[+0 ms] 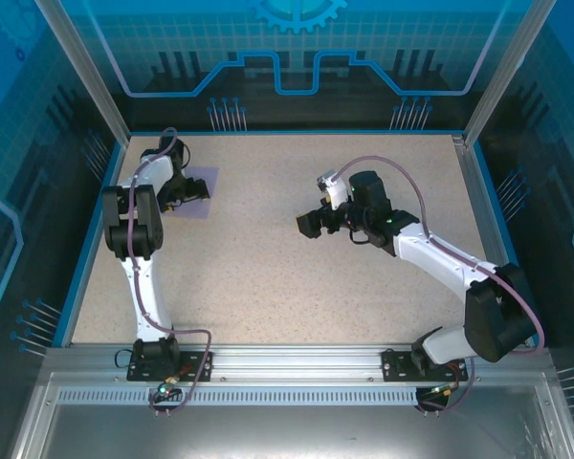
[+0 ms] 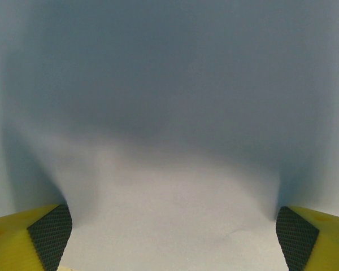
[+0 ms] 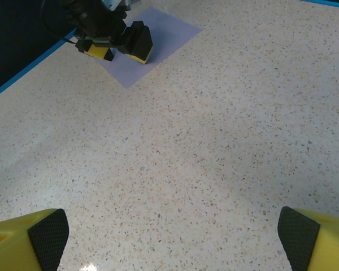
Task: Fold a paper plane with a square sheet of paper (pick it up from the middle)
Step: Move the square sheet of paper to the center of the table.
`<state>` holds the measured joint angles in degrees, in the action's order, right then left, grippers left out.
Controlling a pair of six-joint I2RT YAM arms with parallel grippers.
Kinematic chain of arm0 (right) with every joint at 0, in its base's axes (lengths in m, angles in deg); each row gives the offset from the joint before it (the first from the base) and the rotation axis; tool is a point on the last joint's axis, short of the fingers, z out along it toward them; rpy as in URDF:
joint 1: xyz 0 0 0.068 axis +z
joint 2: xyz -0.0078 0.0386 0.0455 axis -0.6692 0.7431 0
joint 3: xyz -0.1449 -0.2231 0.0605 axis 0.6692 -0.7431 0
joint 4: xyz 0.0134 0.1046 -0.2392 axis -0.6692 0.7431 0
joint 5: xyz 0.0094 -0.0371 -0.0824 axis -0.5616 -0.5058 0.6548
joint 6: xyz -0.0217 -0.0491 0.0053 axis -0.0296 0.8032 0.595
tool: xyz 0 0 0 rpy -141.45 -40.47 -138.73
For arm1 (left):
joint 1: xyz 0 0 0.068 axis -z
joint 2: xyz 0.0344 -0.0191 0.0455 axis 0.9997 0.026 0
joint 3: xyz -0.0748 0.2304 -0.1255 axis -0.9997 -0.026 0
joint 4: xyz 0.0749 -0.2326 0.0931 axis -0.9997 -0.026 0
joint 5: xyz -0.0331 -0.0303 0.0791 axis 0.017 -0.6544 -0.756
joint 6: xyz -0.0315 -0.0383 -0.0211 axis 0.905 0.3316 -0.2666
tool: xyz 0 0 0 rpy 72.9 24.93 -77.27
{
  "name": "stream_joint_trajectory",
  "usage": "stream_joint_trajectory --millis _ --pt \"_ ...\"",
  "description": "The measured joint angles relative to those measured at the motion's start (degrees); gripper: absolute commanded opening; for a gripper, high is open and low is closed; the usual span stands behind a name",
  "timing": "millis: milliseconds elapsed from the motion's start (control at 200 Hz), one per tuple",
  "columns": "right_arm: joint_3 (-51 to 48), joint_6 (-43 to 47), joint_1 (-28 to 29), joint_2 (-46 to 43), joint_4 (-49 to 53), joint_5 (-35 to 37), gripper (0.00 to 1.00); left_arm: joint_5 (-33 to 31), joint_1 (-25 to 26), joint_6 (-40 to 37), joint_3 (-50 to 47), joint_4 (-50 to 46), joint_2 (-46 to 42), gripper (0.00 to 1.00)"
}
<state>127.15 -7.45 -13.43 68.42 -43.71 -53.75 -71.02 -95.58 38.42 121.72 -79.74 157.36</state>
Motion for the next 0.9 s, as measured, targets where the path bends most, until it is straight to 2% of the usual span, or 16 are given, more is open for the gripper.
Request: stream_joint_trajectory --millis 450,670,900 --pt "1.01 -0.07 -0.02 0.76 0.68 0.02 0.99 -0.96 3.34 -1.2 -0.63 -1.31 -0.24 0.98" --pt "1.18 -0.87 -0.52 0.76 1.09 -0.02 0.99 1.97 6.38 -0.57 -9.49 0.26 -5.99 0.98" --pt "1.25 -1.31 -1.05 0.7 1.11 -0.26 0.99 2.36 8.35 0.52 -15.21 2.12 -9.62 0.99"
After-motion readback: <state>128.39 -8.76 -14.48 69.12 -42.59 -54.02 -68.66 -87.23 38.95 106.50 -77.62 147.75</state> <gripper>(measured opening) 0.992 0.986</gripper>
